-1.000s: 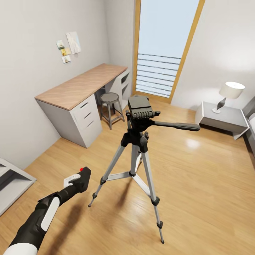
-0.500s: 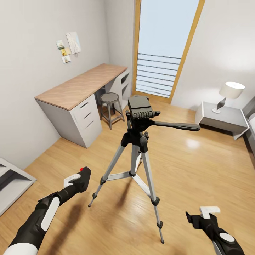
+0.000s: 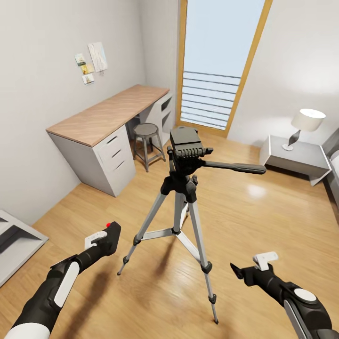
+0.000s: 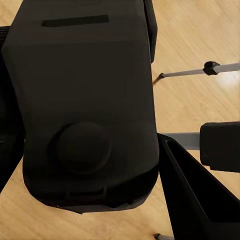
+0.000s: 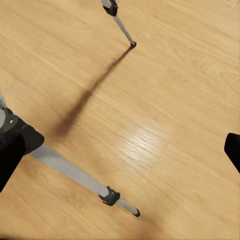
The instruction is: Attach the digital camera to the camera tripod in the bedroom.
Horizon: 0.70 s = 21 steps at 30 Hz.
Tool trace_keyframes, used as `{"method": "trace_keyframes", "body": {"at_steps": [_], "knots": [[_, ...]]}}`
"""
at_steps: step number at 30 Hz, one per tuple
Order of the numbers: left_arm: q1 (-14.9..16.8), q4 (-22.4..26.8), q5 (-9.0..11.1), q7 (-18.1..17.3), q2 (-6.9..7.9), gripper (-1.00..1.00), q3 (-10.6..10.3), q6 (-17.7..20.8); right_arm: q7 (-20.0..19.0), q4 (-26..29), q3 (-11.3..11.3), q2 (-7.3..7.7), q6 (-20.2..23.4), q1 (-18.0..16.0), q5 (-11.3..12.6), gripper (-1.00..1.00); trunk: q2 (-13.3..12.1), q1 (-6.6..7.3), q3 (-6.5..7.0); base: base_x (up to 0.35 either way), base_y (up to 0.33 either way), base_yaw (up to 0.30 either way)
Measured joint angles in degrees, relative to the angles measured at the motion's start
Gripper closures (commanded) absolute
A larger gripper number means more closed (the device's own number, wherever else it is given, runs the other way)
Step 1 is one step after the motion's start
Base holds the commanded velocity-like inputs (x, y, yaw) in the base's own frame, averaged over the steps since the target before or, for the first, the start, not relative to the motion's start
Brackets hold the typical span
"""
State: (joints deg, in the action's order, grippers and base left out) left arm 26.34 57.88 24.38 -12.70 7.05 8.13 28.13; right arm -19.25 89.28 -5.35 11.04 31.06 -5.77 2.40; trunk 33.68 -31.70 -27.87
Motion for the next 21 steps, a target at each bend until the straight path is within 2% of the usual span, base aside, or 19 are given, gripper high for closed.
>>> {"method": "trace_keyframes", "body": {"at_steps": [4, 6, 10, 21], "knots": [[0.0, 0.13, 0.02, 0.0, 0.0, 1.0, 0.0, 0.0, -0.99, 0.38, -0.19, -0.23, -0.52, 0.0, -0.03, -1.0, 0.0, 0.0, 0.0, 0.0, 0.0, 0.0], [0.0, 0.5, 0.02, 0.0, 0.0, 1.0, -0.01, 0.01, -1.04, 0.52, -1.41, -0.46, -0.67, 0.0, 0.06, -1.0, 0.0, 0.0, 0.02, 0.0, 0.0, -0.025], [0.0, 0.68, 0.01, 0.0, -0.01, 1.0, -0.05, 0.0, -0.82, 0.55, -2.16, -0.52, -0.7, 0.0, 0.13, -1.0, 0.0, 0.0, 0.2, 0.0, 0.0, -0.059], [0.0, 0.74, 0.0, 0.02, -0.05, 1.0, -0.08, 0.0, -0.46, 0.54, -2.57, -0.5, -0.93, 0.0, 0.16, -1.0, 0.0, 0.0, 0.6, 0.0, 0.0, -0.031]]}}
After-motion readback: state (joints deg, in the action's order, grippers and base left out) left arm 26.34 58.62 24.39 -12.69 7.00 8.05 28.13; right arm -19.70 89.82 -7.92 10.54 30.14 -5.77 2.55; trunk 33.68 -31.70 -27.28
